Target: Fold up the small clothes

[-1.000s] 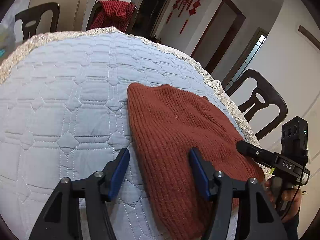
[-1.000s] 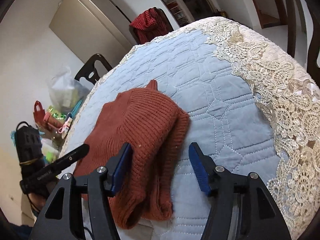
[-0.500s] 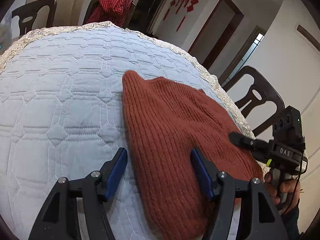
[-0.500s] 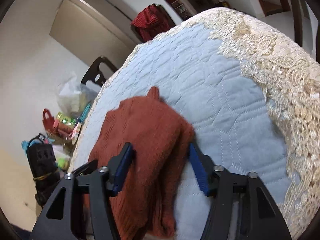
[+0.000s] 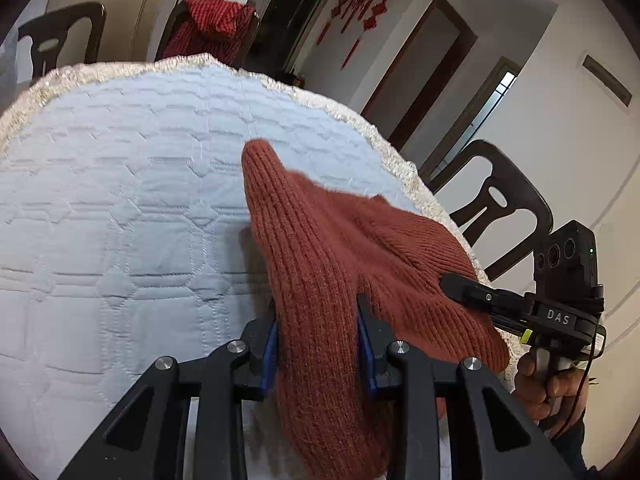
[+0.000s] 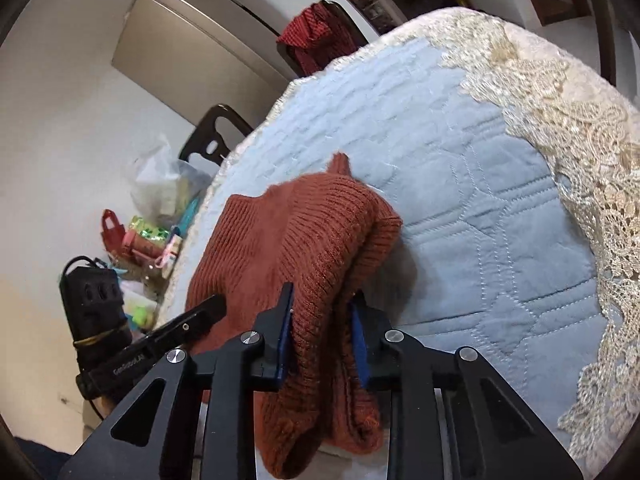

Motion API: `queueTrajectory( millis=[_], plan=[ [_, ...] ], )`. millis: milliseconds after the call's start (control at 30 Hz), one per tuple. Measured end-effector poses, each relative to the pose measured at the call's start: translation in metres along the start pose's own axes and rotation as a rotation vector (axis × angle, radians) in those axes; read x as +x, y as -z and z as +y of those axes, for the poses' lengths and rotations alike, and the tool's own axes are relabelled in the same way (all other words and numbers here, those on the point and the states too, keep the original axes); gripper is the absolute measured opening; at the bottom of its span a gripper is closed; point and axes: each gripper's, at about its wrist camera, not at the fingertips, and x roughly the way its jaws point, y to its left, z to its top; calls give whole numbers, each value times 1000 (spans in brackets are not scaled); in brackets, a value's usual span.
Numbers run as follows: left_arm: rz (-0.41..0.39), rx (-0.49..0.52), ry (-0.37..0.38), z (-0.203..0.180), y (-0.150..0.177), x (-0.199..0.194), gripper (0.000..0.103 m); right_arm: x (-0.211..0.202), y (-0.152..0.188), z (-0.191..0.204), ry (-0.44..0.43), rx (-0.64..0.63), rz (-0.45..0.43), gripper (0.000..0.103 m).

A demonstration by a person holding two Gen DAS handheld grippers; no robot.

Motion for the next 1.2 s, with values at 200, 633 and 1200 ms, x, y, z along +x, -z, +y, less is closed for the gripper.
queueTrajectory(
  millis=[200,633,1200],
  plan=[
    [-54,-14,-25,26,-6,-29,35,16,-1,35,-50,-64,10,25],
    [-140,-75,-155,118,-37,-76,35,121,-23,109,-169,-156,106,25],
    [-189,-124,-268,170,-25,-83,48,162,-30,103,-66,-170,145,34]
  ],
)
